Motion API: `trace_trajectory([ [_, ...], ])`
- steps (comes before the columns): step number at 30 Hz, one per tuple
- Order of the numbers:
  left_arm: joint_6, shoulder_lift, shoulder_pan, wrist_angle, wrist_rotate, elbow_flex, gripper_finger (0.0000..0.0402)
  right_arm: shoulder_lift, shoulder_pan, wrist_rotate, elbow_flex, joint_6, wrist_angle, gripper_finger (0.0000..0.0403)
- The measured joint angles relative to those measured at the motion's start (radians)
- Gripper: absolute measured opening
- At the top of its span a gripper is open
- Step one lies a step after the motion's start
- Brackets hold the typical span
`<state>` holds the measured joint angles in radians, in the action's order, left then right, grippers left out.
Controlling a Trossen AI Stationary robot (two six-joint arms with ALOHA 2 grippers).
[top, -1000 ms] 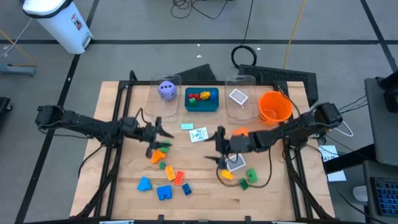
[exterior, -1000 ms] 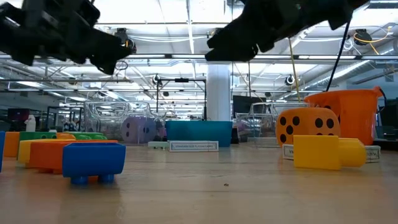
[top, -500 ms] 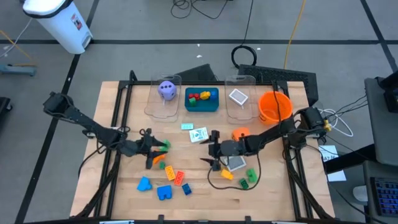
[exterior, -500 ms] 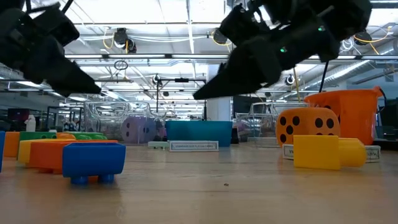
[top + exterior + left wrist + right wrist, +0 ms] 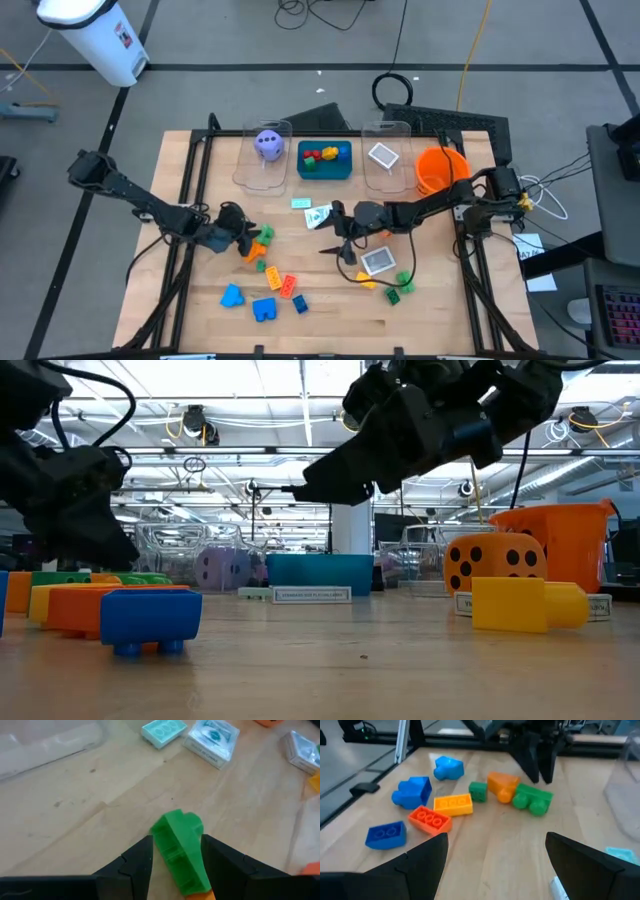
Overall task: Pick & Place Toys
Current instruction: Put the green game piece into the blue bin
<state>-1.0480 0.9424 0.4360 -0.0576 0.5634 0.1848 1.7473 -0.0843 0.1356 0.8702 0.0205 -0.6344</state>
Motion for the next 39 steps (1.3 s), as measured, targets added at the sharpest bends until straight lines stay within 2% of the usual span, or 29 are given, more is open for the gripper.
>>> trace_trajectory([
  [10, -0.04, 0.006, 0.001, 0.018, -0.077, 0.0, 0.017, 0.001, 0.006, -0.001, 0.0, 0.025, 0.02, 0.0325],
  [20, -0.038, 0.173, -0.008, 0.159, -0.107, 0.001, 0.017, 0.001, 0.005, -0.002, 0.0, 0.001, 0.027, 0.0325],
  [27, -0.014, 0.245, -0.011, 0.262, -0.123, 0.0, 0.0169, 0.001, 0.004, -0.003, 0.0, -0.017, 0.034, 0.0325],
  [30, -0.007, 0.249, -0.011, 0.269, -0.123, 0.0, 0.015, 0.001, 0.004, -0.003, 0.0, -0.017, 0.043, 0.0325],
  [39, 0.053, 0.248, -0.011, 0.279, -0.09, 0.001, 0.0035, 0.001, 0.003, -0.003, 0.0, -0.018, 0.049, 0.0325],
])
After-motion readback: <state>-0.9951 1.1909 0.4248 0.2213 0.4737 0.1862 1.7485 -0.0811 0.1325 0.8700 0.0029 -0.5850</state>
